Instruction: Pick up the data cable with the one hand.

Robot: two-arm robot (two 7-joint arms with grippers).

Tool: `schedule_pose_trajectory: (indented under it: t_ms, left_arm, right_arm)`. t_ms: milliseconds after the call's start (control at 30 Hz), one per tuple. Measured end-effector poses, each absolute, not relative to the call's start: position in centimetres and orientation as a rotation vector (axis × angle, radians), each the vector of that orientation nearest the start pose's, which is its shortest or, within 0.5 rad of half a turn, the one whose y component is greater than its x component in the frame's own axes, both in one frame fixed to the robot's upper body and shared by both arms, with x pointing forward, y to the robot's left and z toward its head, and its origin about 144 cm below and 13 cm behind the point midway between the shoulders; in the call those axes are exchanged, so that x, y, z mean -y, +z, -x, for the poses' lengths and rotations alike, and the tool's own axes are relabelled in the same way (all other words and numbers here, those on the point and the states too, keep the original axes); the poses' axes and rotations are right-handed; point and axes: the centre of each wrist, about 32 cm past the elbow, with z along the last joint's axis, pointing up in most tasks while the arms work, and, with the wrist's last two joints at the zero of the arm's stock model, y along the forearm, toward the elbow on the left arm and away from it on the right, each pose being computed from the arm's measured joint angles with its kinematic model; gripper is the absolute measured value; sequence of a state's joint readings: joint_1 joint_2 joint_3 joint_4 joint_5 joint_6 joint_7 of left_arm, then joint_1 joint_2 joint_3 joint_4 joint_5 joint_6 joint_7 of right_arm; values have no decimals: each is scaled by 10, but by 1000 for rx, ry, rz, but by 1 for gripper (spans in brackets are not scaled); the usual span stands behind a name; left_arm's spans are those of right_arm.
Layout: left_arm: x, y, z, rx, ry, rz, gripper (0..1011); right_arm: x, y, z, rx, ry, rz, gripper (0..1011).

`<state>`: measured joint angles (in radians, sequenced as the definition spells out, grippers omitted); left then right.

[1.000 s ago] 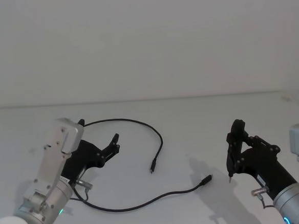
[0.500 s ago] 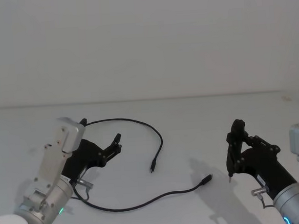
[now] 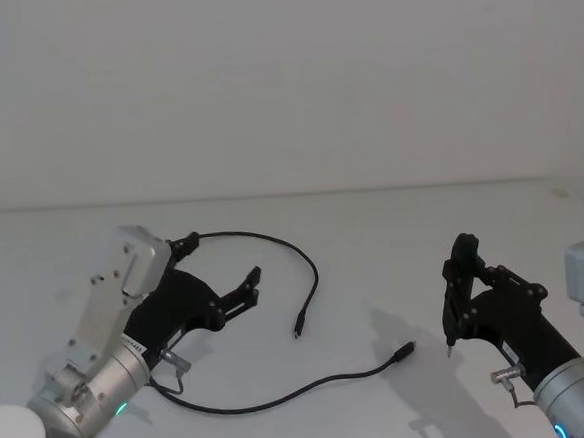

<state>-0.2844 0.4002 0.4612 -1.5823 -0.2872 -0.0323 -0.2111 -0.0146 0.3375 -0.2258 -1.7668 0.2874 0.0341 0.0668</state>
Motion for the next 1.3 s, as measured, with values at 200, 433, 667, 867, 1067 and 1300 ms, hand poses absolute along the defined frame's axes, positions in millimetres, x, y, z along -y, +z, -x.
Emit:
schedule_pose_trajectory:
  t_ms: [200,433,667,867,1067,1300]
  left_arm:
    - [-211,1209,-509,213,857,-17,1001]
    - [-216,1208,-514,159,741,-23,1001]
    - [-221,1206,-518,98,629,-37,1001]
    - [-225,1204,-521,48,543,-56,1001]
    - [-228,1200,-529,-18,429,-89,1001]
    - [-229,1198,-539,-61,353,-129,1001]
  right_arm:
    - [237,1189,-443,75,-1229,-26,279]
    - [237,1189,-443,75,-1230,-26,279]
    - [237,1189,-443,75,-1229,-26,279]
    - [237,1189,-443,75,-1229,-26,279]
    - [237,1189,-443,75,-1229,-26,279]
    - [237,1189,-443,75,-1229,-26,279]
